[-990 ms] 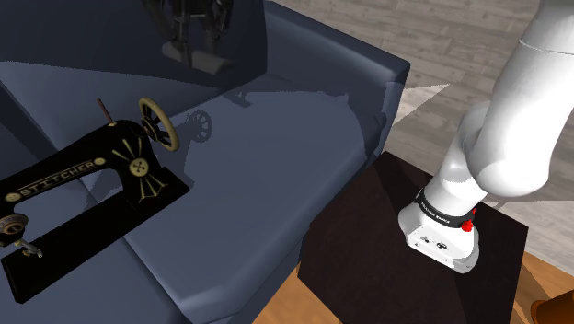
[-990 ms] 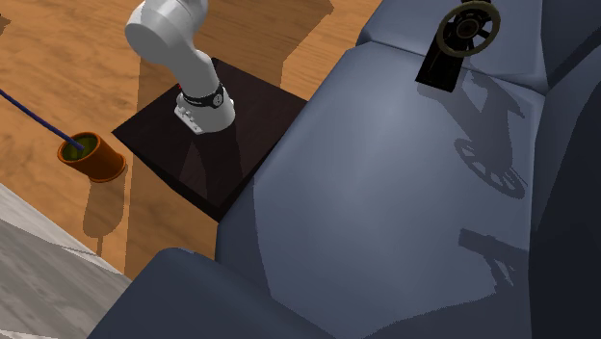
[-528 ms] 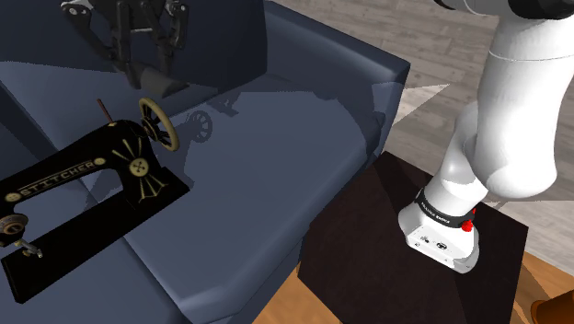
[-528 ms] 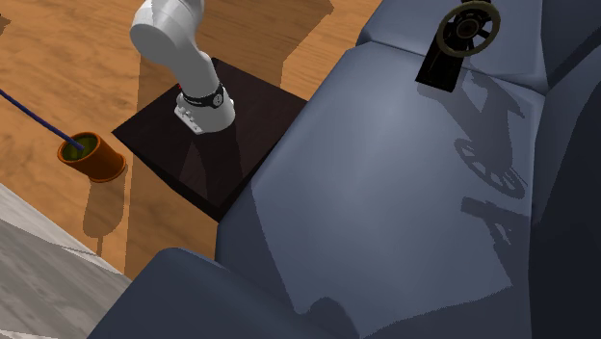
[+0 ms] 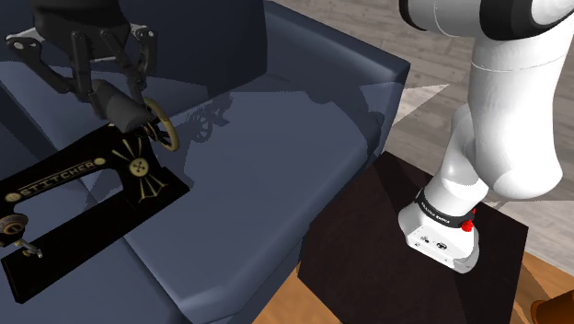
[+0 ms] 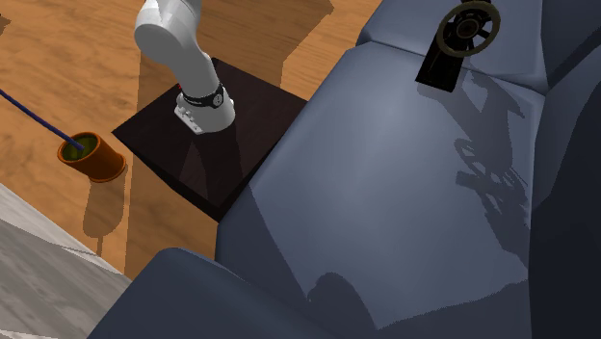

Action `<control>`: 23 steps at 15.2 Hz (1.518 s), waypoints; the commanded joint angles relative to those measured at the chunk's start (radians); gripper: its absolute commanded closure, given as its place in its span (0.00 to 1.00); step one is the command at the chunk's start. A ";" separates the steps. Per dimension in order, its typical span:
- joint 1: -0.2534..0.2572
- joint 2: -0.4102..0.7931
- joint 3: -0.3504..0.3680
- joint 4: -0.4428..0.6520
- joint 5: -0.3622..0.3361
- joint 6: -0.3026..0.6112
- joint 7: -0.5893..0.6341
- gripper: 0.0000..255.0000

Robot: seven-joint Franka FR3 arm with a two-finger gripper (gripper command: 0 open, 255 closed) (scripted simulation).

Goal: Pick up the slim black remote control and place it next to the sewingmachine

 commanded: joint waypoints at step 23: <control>-0.053 -0.070 -0.003 -0.435 0.023 0.366 -0.007 1.00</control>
